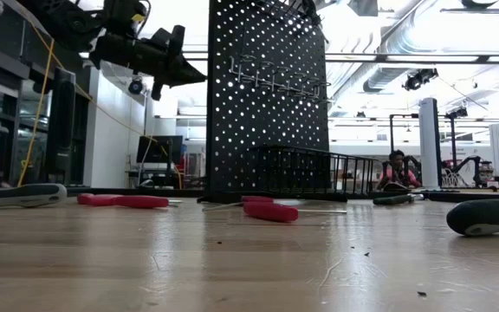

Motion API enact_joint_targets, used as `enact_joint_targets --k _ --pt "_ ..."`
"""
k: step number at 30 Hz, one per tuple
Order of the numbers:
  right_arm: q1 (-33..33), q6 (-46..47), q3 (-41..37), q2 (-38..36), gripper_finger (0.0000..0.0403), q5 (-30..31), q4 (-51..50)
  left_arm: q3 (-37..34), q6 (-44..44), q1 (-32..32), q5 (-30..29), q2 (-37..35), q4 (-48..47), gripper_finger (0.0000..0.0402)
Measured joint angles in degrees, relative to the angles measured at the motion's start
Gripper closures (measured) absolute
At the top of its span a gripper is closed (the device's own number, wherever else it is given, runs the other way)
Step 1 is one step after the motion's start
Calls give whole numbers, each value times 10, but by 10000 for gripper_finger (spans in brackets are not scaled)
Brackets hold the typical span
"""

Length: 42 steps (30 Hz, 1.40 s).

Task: Hang tools onto peg board
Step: Hang the blue pick tool on the peg board, then hang the gray screwdriver on the peg board

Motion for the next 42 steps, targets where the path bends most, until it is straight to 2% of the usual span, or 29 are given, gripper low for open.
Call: enact_joint_targets --k 6,11,16,22,27,32,35,40,42 --pt "4 -11 0 -15 403 23 1 0 16 21 13 -43 -40 401" --pt "17 -19 0 -35 403 31 -10 0 49 1 34 -85 -161 402" --pt "31 -17 0 -44 403 53 -45 0 49 -74 34 -102 -303 401" --pt "41 65 -3 -44 403 54 -158 -2 56 -204 37 -101 -485 401" --pt "59 128 -20 -43 403 48 -248 -34 64 -291 31 -97 -505 401" --pt "79 132 -27 -44 403 52 -280 -53 72 -347 -13 -53 -497 400" --pt "88 133 -27 -44 403 69 -295 -51 45 -372 -21 -26 -506 391" --pt "92 177 -27 -44 403 75 -315 -6 27 -407 -43 -14 -622 349" --pt "94 196 -27 -44 403 75 -317 15 3 -416 -70 -18 -681 324"
